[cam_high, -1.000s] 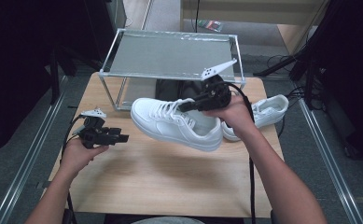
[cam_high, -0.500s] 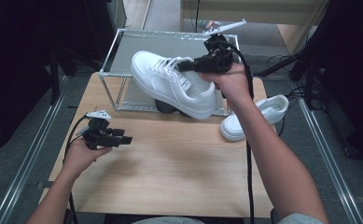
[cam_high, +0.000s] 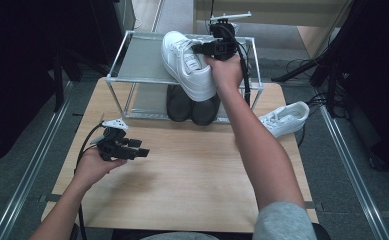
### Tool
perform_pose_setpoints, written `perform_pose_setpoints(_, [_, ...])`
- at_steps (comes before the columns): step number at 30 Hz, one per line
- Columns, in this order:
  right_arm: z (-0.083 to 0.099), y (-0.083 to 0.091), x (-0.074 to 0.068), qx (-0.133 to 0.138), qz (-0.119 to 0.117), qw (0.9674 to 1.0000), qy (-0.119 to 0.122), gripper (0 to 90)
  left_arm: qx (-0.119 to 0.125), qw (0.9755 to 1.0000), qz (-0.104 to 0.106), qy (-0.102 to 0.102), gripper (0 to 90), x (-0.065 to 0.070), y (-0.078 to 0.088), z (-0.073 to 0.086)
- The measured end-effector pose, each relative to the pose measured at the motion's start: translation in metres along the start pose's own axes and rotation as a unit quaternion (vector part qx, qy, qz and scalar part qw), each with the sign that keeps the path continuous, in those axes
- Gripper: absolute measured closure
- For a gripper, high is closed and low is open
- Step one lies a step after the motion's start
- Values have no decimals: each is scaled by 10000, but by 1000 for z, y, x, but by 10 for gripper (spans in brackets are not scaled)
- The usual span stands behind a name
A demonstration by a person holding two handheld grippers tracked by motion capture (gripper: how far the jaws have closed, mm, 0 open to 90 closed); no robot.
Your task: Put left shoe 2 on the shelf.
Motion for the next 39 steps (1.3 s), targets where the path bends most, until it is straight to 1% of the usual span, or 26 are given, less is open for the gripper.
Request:
perform_pose_setpoints(1, [-2, -12, 3, 83, 189, 9997, -147, 835, -3, 10000, 55, -3, 428, 1, -1, -1])
perform_pose_setpoints(2, [-2, -12, 3, 83, 189, 9997, -147, 835, -3, 10000, 55, -3, 429, 1, -1, -1])
perform_pose_setpoints(3, [-4, -21, 3, 141, 373, 9990, -197, 834, 6, 10000, 87, -20, 430, 3, -3, -2])
perform_pose_setpoints(4, [-4, -21, 3, 141, 373, 9990, -197, 834, 6, 10000, 87, -20, 431, 3, -3, -2])
perform_pose_setpoints(5, [-6, -30, 3, 190, 622, 9976, -219, 834, -22, 9999, 126, -73, 431, 4, -4, -2])
perform_pose_setpoints(6, [-7, -35, 2, 208, 729, 9969, -229, 834, -20, 9999, 146, -56, 431, 5, -5, -3])
perform_pose_setpoints(8, [-9, -43, 0, 255, 914, 9952, -259, 830, -41, 9998, 152, -105, 431, 6, -6, -3])
perform_pose_setpoints(9, [-9, -48, -3, 278, 1053, 9937, -273, 829, -60, 9998, 166, -121, 431, 7, -7, -4])
perform_pose_setpoints(10, [-9, -48, -3, 278, 1053, 9937, -273, 829, -60, 9998, 166, -121, 431, 7, -7, -4])
perform_pose_setpoints(11, [-10, -57, -7, 336, 1271, 9908, -322, 828, -87, 9997, 189, -144, 431, 8, -8, -4])
perform_pose_setpoints(12, [-9, -59, -8, 330, 1322, 9899, -381, 828, -87, 9997, 189, -144, 431, 8, -8, -4])
perform_pose_setpoints(14, [-8, -66, -7, 425, 1414, 9877, -519, 828, -87, 9996, 198, -177, 431, 10, -8, -4])
perform_pose_setpoints(15, [-8, -69, -7, 467, 1428, 9868, -602, 827, -74, 9996, 199, -169, 432, 10, -8, -4])
perform_pose_setpoints(16, [-8, -69, -7, 467, 1428, 9868, -602, 827, -74, 9996, 199, -169, 432, 10, -8, -4])
perform_pose_setpoints(17, [-7, -75, -5, 499, 1455, 9857, -689, 825, -71, 9996, 228, -155, 432, 9, -8, -4])
perform_pose_setpoints(20, [-6, -82, -4, 528, 1486, 9843, -796, 818, -92, 9996, 233, -150, 432, 9, -10, -5])
perform_pose_setpoints(22, [-5, -86, -2, 514, 1457, 9832, -968, 817, -124, 9994, 248, -192, 432, 9, -11, -5])
perform_pose_setpoints(23, [-4, -87, -1, 548, 1436, 9836, -943, 815, -133, 9994, 242, -199, 432, 9, -11, -5])
perform_pose_setpoints(25, [-4, -88, -1, 515, 1438, 9846, -847, 805, -134, 9995, 232, -185, 432, 9, -12, -5])
perform_pose_setpoints(30, [-5, -88, -2, 450, 1394, 9866, -719, 759, -142, 9994, 226, -199, 432, 10, -13, -5])
perform_pose_setpoints(31, [-5, -88, -1, 436, 1362, 9873, -689, 744, -172, 9994, 171, -249, 431, 9, -13, -5])
perform_pose_setpoints(33, [-5, -88, 0, 432, 1272, 9880, -768, 705, -190, 9994, 134, -248, 432, 9, -13, -5])
perform_pose_setpoints(34, [-5, -88, 0, 432, 1272, 9880, -768, 705, -190, 9994, 134, -248, 432, 9, -13, -5])
perform_pose_setpoints(36, [-6, -85, 1, 433, 1183, 9884, -844, 682, -198, 9994, 139, -248, 432, 8, -13, -4])
perform_pose_setpoints(38, [-8, -83, 0, 404, 1112, 9907, -678, 666, -201, 9994, 130, -246, 432, 7, -13, -4])
perform_pose_setpoints(39, [-8, -82, 0, 336, 1083, 9918, -589, 667, -201, 9994, 130, -246, 432, 7, -13, -4])
Point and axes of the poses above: each handheld gripper's, and its own axes: y roughly backward along the jaws, z roughly out of its underside, x roughly to its right, the point moved 3 cm from there along -y, roughly forward along the jaws, and after that the axes turned 10 degrees about x, right-handed, at the moved point
